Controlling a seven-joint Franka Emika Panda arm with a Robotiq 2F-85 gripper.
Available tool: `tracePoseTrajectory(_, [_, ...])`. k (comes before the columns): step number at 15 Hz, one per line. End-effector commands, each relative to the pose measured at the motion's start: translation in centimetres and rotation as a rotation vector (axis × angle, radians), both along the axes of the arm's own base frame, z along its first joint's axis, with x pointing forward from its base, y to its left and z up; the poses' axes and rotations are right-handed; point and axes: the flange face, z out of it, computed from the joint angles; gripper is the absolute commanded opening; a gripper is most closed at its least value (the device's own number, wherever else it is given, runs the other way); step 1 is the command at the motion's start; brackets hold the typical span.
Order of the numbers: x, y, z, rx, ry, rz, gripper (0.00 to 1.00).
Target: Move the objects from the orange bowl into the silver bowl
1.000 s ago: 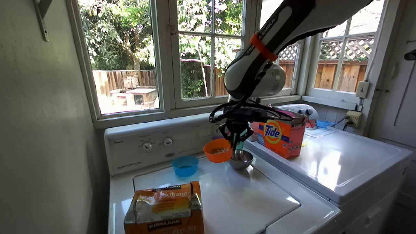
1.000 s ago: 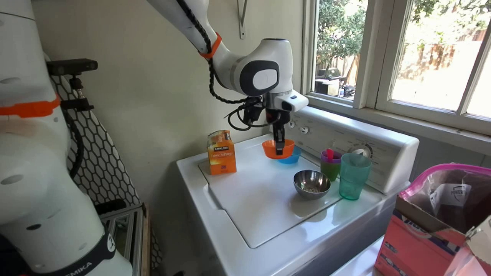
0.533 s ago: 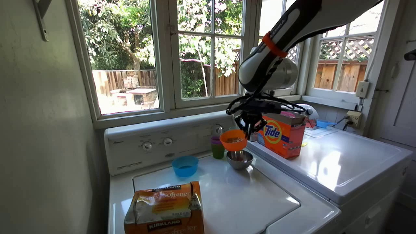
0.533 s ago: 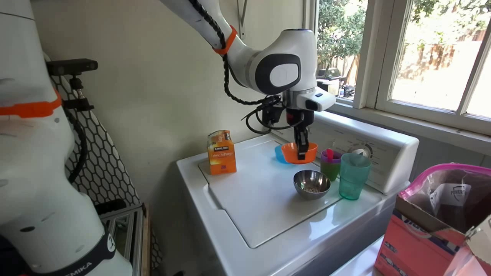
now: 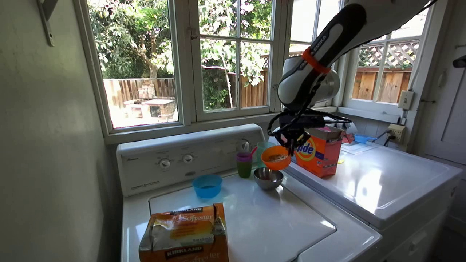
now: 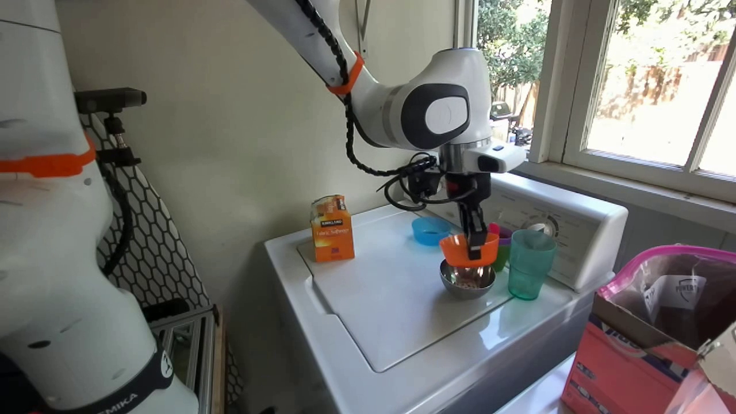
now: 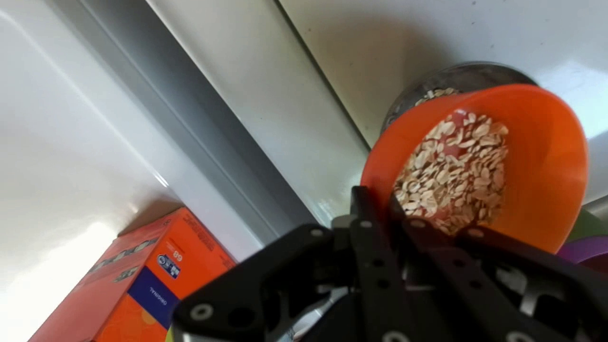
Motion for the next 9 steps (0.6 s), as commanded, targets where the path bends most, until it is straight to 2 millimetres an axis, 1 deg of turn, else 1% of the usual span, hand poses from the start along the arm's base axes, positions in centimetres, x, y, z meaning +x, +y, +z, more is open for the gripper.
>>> tracePoseTrajectory(1, [0.7, 0.2, -0.9, -0.09, -0.006, -0.001, 0.02])
tracePoseTrajectory(4, [0.6, 0.7, -1.0, -0.158, -0.035, 0.024, 0.02])
tracePoseTrajectory(9, [-0.3, 1.4, -0.1, -0.262, -0.081, 0.088, 0.02])
